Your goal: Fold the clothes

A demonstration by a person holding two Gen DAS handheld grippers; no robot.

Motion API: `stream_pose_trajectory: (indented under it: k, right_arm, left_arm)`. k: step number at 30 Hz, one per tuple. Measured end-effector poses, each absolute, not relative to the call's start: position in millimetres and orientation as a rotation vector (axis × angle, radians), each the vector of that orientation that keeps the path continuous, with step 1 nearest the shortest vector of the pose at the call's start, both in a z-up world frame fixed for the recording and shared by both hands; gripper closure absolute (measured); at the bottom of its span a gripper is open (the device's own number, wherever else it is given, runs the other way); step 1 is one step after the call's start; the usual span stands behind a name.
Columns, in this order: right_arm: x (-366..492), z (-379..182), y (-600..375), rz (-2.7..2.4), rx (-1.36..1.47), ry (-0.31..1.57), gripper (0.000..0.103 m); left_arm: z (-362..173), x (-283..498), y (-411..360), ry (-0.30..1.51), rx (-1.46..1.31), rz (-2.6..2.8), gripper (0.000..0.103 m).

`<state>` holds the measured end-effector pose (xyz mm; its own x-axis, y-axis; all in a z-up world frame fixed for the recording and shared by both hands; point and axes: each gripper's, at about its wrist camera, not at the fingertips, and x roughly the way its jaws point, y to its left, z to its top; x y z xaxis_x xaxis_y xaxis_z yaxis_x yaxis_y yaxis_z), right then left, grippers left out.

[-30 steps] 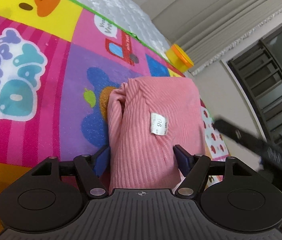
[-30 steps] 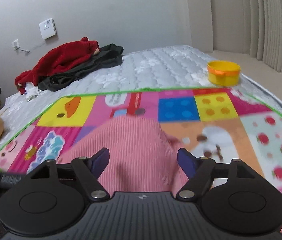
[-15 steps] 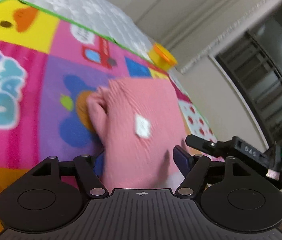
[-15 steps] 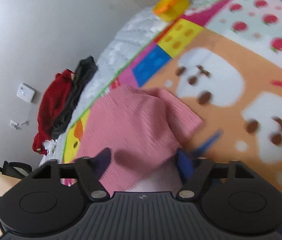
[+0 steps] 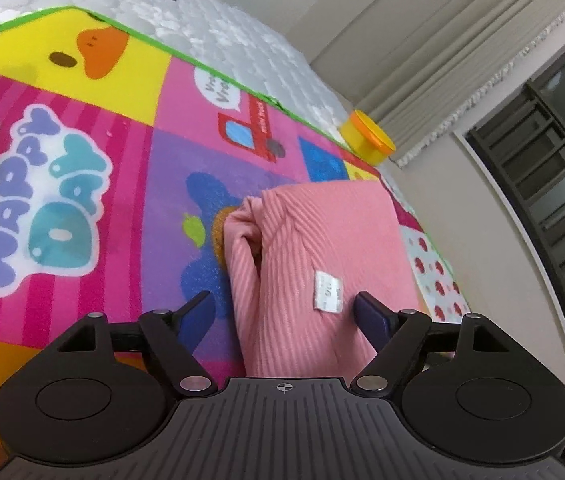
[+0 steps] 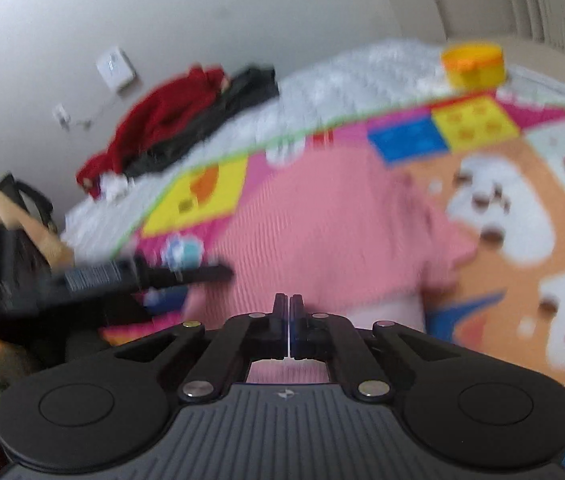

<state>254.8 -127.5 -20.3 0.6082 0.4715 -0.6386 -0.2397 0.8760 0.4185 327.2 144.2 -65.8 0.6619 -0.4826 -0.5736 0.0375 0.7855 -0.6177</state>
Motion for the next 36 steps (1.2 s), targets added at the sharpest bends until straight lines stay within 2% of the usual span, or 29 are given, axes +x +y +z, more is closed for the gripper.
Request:
stream_pose_trajectory:
  k: [3,5,6,8,9,10,17,23,27,29,31,33,36]
  right_arm:
    - [255,-38,-118,0.418,0.275,0.911,0.102]
    - [248,-34,-113,0.429,0.211,0.892,0.102]
    - [245,-31,-111,0.435,0.177,0.877,0.097]
    - [237,-23,-109,0.437,0.122,0.831,0.075]
    - [234,-20,-110,0.429,0.102,0.806,0.054]
    - [231,-18,-110,0.417,0.083,0.784,0.050]
    - [244,-44,-84,0.392,-0.140,0.761,0.050]
    - [280,-56,-70,0.347,-0.210,0.684,0.050]
    - [301,-57,-68,0.337,-0.218,0.669,0.048]
    - [302,-56,-70,0.337,-0.223,0.666,0.040]
    - [298,-53,-75,0.329,-0.236,0.654,0.016]
    - [289,-50,-86,0.306,-0.242,0.636,0.000]
    - [276,-48,-110,0.263,-0.222,0.635,0.000]
  left_arm:
    - [-67,327,145,0.805,-0.604,-0.312,0.021]
    - [-69,329,141,0.821,-0.553,-0.287,0.021]
    - [-71,330,139,0.832,-0.516,-0.268,0.021]
    - [-73,332,137,0.845,-0.453,-0.231,0.021]
    - [-74,332,137,0.848,-0.445,-0.224,0.021]
    - [-74,332,138,0.849,-0.436,-0.215,0.021]
    - [-78,338,122,0.809,-0.274,-0.141,0.022]
    - [-81,348,127,0.772,-0.362,-0.076,0.023]
    - [-81,349,125,0.772,-0.328,-0.066,0.023]
    - [-80,348,123,0.771,-0.320,-0.060,0.023]
    - [-80,347,122,0.770,-0.313,-0.056,0.022]
    - [-79,345,120,0.769,-0.310,-0.045,0.021]
    - [-75,334,114,0.766,-0.296,-0.028,0.014]
